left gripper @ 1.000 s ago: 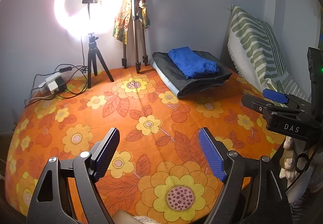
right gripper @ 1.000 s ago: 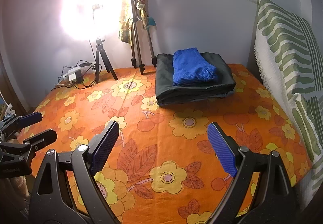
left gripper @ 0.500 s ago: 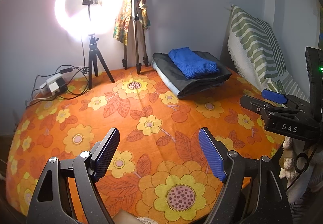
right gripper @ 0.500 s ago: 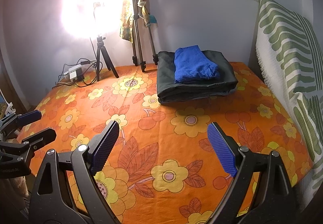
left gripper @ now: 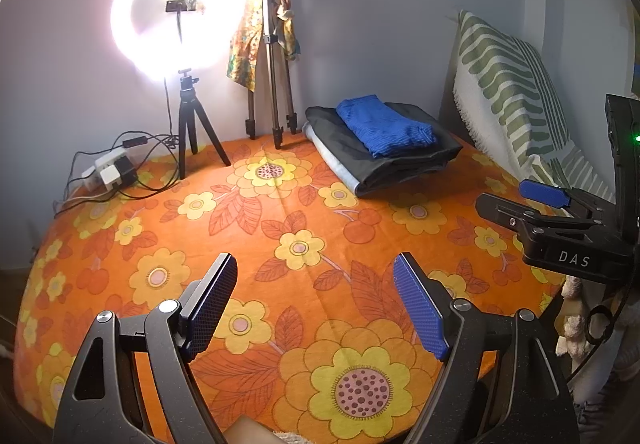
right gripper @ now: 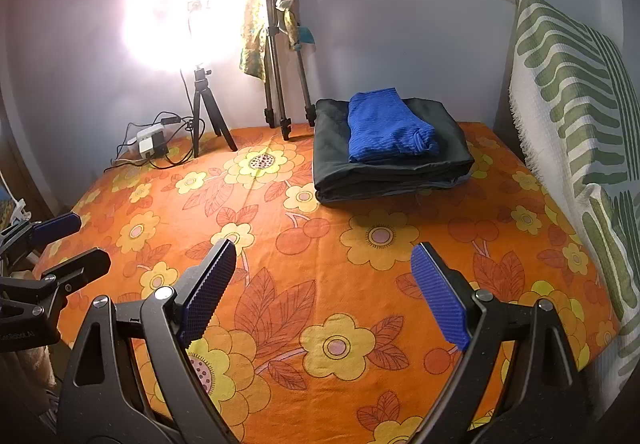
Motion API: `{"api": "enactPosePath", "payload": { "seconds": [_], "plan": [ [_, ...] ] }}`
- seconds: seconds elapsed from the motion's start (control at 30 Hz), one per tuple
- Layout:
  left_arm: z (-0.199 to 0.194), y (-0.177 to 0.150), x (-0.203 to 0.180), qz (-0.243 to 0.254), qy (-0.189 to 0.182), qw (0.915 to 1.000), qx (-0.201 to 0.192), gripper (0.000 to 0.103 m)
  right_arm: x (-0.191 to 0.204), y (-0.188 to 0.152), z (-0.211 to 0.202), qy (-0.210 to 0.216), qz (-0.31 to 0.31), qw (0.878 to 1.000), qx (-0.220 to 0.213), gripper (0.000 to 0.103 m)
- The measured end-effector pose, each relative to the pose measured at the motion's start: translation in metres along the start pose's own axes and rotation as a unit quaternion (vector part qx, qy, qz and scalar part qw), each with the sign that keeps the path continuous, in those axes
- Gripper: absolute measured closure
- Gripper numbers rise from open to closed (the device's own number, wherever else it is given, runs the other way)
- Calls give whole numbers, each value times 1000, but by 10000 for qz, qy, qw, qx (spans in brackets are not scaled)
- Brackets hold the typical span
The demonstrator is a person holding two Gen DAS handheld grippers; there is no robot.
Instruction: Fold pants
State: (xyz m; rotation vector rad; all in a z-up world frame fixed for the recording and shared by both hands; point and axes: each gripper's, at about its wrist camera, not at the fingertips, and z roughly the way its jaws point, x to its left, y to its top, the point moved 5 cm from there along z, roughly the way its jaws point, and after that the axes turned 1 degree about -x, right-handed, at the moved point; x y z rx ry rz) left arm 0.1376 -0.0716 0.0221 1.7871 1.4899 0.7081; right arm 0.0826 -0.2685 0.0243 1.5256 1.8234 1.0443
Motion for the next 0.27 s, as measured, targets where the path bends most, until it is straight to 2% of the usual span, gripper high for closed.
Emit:
{"api": "enactPosePath", "payload": {
  "seconds": [0.27],
  "plan": [
    [4, -2, 2, 70, 37, 10000, 41, 22, 1, 0, 1, 10, -4, 10000, 21, 11]
  ]
}}
